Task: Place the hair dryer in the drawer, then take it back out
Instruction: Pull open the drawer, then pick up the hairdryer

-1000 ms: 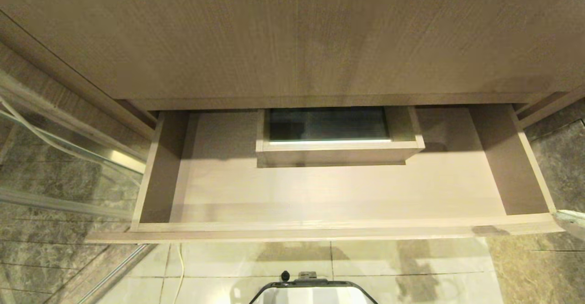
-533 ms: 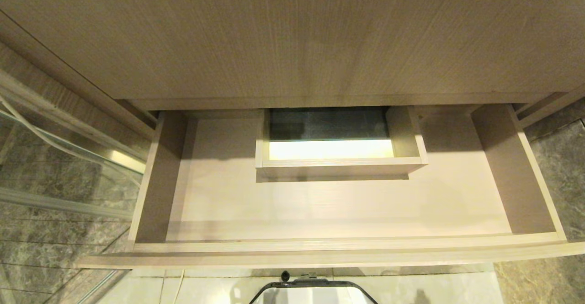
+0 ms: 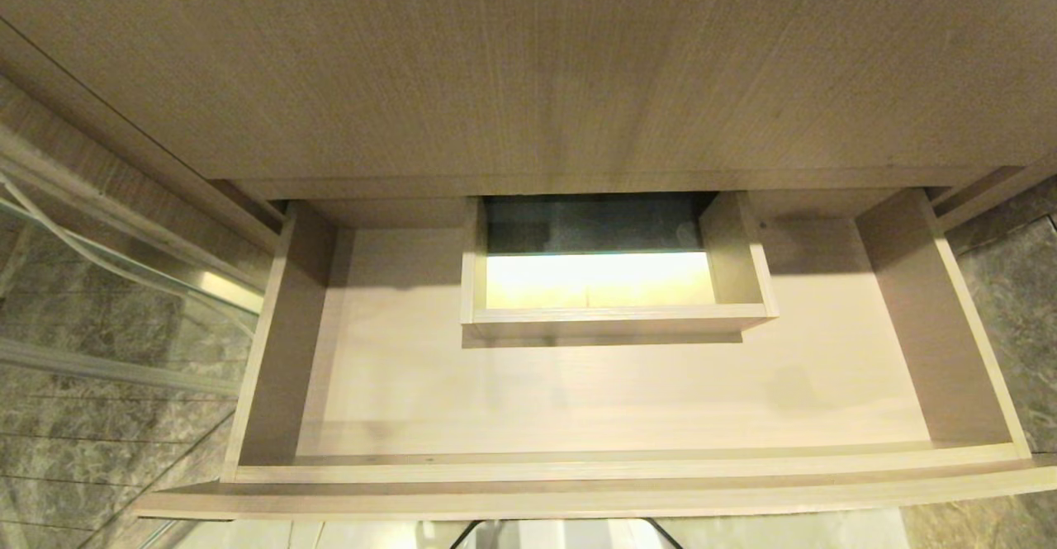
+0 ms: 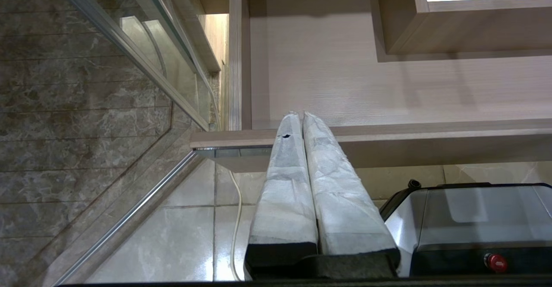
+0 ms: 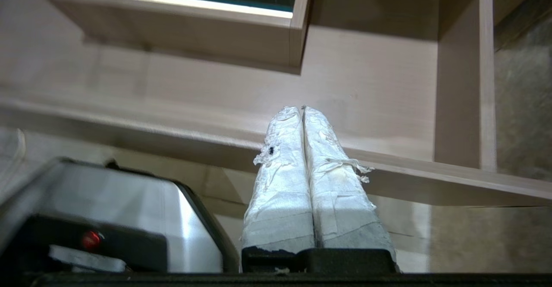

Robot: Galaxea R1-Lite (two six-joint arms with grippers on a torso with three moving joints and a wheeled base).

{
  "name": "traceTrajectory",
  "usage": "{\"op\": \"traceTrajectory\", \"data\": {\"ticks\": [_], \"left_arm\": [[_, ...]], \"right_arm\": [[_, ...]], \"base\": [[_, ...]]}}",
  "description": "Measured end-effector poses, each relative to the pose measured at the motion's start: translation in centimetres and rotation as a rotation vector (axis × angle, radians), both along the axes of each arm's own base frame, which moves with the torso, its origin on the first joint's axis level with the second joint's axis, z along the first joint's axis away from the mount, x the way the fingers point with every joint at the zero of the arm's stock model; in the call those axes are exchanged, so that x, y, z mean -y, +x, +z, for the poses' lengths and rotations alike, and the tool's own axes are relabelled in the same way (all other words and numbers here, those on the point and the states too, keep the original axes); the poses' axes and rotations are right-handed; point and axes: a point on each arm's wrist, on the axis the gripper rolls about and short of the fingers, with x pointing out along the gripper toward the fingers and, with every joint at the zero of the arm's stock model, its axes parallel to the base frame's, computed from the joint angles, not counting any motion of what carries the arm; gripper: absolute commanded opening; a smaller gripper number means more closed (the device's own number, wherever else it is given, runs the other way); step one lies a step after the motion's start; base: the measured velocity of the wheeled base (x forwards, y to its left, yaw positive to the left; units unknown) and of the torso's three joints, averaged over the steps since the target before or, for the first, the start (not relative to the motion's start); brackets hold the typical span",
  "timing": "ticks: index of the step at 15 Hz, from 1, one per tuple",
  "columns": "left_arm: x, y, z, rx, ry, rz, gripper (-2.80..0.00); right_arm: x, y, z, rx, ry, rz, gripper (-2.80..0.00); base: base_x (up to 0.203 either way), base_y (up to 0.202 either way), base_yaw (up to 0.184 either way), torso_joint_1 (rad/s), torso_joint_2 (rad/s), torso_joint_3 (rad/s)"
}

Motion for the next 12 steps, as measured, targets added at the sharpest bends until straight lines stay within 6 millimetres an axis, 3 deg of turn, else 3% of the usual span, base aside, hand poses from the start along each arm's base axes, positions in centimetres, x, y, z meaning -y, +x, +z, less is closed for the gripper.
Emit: {"op": "traceTrajectory", "data": {"ticks": [12], "left_arm": [[0.00, 0.00, 0.00, 0.000, 0.000, 0.000, -2.80]], "right_arm": [[0.03, -0.11, 0.22, 0.040, 0.064, 0.004, -2.80]], "base": [[0.000, 0.000, 0.000, 0.000, 0.00, 0.000]]}}
